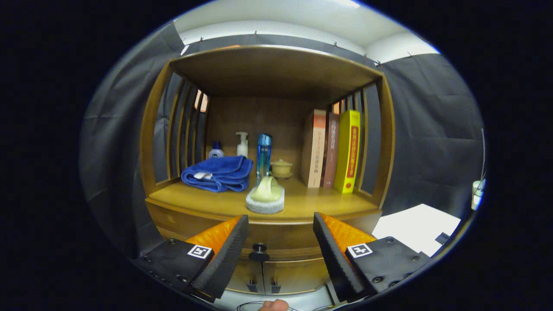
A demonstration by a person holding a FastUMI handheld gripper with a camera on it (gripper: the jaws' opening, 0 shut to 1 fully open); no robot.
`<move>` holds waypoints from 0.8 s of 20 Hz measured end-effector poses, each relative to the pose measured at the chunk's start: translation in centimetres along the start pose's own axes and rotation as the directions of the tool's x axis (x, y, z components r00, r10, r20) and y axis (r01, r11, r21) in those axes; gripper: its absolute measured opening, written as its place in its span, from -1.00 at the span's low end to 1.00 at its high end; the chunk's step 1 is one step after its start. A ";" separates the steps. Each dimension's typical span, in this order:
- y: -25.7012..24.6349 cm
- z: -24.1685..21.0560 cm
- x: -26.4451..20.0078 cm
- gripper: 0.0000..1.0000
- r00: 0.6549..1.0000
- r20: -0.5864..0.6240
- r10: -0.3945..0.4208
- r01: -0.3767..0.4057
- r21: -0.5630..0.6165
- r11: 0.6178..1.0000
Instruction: Pull open the drawer, take out the items inside it, and place them on the countertop above the cabinet.
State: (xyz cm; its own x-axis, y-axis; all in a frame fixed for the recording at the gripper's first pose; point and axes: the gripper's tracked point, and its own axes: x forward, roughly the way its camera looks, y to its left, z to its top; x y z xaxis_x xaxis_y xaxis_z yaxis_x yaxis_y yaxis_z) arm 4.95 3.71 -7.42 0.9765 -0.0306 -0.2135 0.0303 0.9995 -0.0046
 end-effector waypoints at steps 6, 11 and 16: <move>1.9 8.4 -4.8 0.97 0.995 0.095 0.005 -0.010 0.050 0.999; 1.5 9.6 -8.8 0.97 0.991 0.127 -0.045 0.039 0.050 0.998; 1.5 9.8 -9.8 0.97 0.985 0.174 -0.025 0.015 0.058 0.998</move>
State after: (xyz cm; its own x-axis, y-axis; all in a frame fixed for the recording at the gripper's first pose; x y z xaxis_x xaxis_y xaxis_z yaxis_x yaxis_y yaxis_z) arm -2.53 5.49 4.21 0.9977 -0.0552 -0.0405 0.0572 0.9972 0.0491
